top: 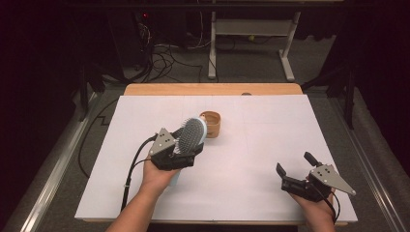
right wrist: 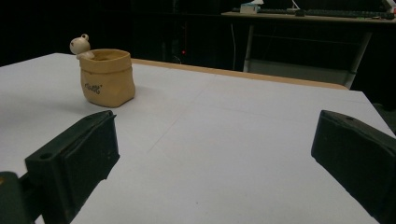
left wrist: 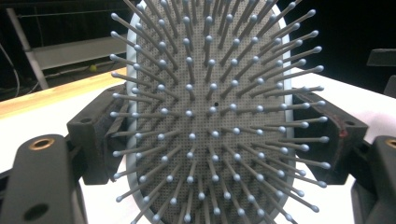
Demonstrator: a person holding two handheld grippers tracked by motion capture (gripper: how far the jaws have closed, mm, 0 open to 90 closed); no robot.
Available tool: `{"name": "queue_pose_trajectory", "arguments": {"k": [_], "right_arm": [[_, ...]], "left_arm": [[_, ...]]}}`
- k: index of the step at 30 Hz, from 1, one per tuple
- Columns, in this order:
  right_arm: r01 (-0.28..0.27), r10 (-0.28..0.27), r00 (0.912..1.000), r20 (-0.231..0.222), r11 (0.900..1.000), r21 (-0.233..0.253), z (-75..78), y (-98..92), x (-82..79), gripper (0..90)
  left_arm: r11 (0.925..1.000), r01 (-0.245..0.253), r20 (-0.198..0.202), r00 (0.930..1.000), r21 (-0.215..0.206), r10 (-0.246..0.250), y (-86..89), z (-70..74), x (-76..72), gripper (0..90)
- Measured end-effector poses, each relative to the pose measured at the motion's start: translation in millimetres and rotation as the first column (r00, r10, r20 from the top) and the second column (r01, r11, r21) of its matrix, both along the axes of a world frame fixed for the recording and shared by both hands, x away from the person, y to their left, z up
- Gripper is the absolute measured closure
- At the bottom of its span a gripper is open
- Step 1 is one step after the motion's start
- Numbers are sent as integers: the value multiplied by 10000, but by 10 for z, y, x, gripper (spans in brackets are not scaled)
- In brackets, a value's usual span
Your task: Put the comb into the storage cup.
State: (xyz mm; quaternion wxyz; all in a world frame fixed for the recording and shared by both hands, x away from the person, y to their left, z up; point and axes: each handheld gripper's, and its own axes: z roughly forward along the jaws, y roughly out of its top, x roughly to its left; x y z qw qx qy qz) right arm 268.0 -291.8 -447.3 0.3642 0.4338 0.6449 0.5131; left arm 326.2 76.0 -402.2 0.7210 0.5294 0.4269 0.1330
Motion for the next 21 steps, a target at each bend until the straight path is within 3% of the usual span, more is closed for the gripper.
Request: {"name": "queue_pose_trajectory", "arguments": {"k": [9, 21], "right_arm": [[-31, 31, 10000, 7, 10000, -42, 0, 4, 3, 13], [-195, 195, 9998, -8, 9998, -62, -2, 54, 13, 13]], "left_arm": [[9997, 232, 192, 9996, -79, -230, -104, 42, -13, 208], [9983, 581, 234, 9980, -83, -579, -212, -11, -48, 208]]}}
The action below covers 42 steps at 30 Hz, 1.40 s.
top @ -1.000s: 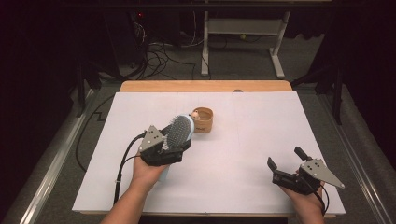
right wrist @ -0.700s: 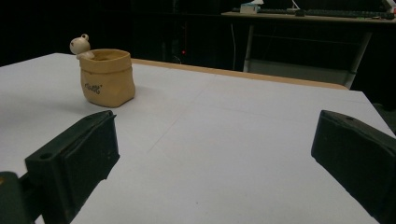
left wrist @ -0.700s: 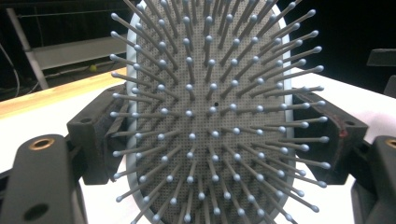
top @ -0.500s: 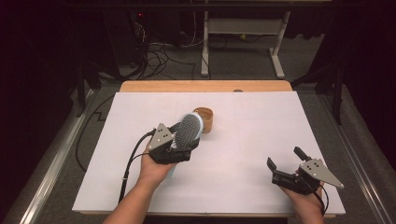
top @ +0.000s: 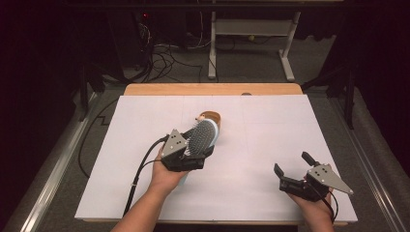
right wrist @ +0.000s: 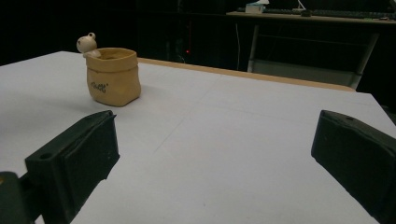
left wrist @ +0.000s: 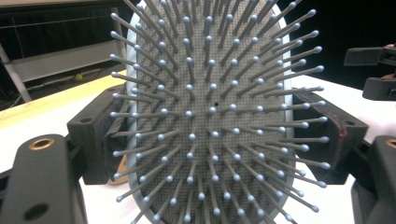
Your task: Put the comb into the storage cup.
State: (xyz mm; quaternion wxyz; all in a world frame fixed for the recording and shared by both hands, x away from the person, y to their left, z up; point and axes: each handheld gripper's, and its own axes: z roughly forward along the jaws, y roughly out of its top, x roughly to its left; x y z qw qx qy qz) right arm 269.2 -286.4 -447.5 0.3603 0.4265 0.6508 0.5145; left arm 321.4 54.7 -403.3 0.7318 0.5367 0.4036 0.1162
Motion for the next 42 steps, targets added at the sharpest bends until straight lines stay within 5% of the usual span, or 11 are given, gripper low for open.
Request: {"name": "queue_pose_trajectory", "arguments": {"k": [16, 30, 42], "right_arm": [[-642, 642, 9979, -44, 9979, -46, 75, 248, 143, 4], [-955, 933, 9948, -409, 9939, -561, 172, 571, 448, 2], [-1331, 1304, 9902, -508, 9896, -544, 173, 941, 713, 2]], "left_arm": [[9999, 10, 27, 10000, -139, -10, 33, -28, -18, 208], [9999, 30, 58, 10000, -137, -29, 46, -21, -24, 208], [9998, 21, 47, 10000, -193, -20, 46, -33, -26, 208]]}}
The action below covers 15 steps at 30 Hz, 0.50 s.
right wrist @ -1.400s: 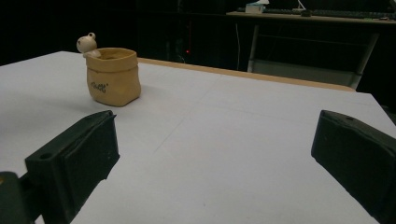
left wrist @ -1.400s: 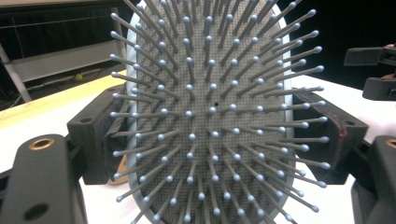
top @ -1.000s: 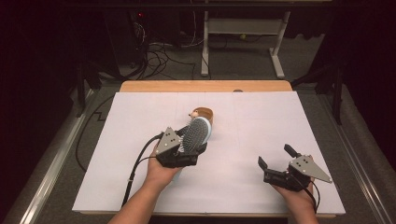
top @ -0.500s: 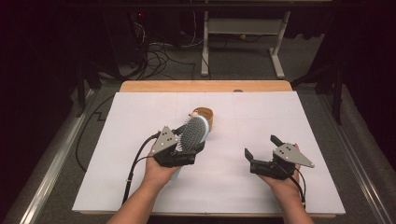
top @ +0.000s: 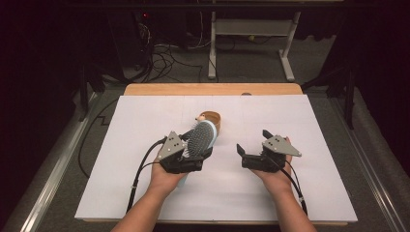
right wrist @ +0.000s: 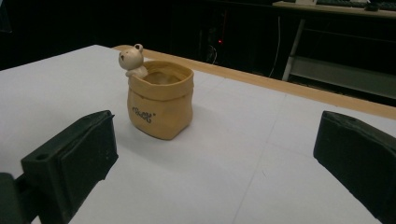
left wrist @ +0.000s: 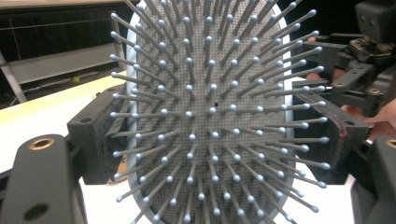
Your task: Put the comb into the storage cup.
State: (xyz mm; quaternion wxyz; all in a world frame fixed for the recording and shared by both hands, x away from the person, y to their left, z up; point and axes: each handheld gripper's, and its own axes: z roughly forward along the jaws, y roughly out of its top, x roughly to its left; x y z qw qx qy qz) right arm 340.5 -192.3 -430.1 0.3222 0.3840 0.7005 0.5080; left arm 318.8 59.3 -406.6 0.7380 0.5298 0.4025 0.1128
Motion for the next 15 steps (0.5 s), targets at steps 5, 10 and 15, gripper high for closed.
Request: {"name": "queue_pose_trajectory", "arguments": {"k": [5, 10, 15], "right_arm": [[-243, 243, 9997, -36, 9997, -29, 17, 124, 63, 2], [-414, 414, 9991, -69, 9991, -70, 12, 198, 74, 3], [-590, 590, 9982, -77, 9983, 11, 7, 228, 39, 3]], "left_arm": [[10000, -8, 19, 10000, -20, 8, -19, -5, -3, 208], [10000, 4, 28, 10000, 21, -5, -23, -8, -8, 208], [10000, 67, 72, 10000, -9, -66, -30, 4, -20, 208]]}}
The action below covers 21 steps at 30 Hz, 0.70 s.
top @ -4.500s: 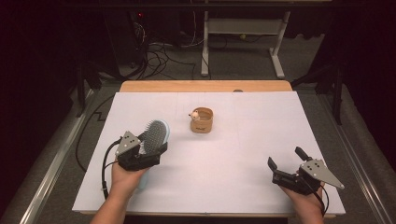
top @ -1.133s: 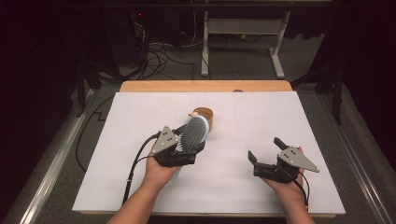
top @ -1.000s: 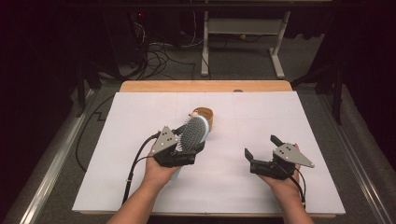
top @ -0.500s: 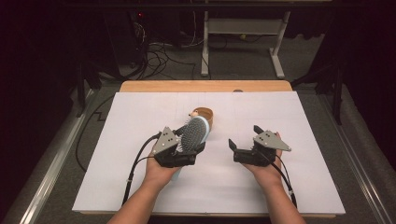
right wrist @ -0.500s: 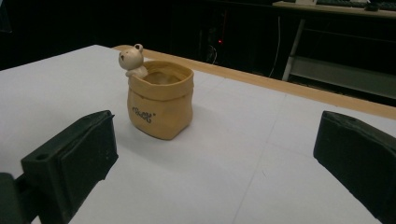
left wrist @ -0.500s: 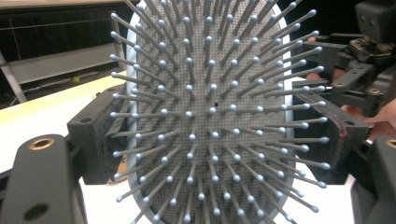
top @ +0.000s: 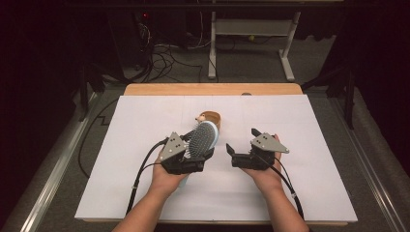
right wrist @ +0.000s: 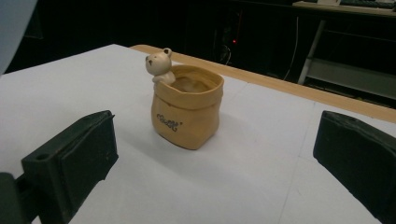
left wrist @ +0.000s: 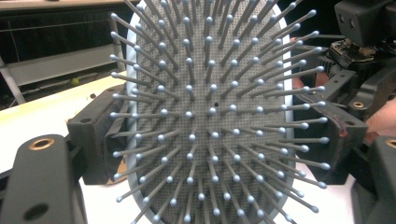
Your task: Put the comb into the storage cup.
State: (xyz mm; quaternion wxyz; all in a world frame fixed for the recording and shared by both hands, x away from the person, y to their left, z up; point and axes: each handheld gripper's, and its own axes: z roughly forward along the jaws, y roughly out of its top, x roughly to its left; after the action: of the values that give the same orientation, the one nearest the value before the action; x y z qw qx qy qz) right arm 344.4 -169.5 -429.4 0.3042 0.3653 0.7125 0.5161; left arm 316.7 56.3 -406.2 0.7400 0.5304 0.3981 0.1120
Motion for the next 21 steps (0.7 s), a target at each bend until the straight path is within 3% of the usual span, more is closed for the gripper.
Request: {"name": "queue_pose_trajectory", "arguments": {"k": [11, 21], "right_arm": [[-171, 170, 9997, -181, 9998, -94, -75, -38, -133, 3], [-104, 101, 9990, -434, 9999, -69, -116, -182, -284, 6]], "left_arm": [[10000, 29, 100, 9999, 84, -30, -17, 0, -26, 208], [10000, 75, 222, 9997, 63, -77, -28, 14, -71, 208]]}}
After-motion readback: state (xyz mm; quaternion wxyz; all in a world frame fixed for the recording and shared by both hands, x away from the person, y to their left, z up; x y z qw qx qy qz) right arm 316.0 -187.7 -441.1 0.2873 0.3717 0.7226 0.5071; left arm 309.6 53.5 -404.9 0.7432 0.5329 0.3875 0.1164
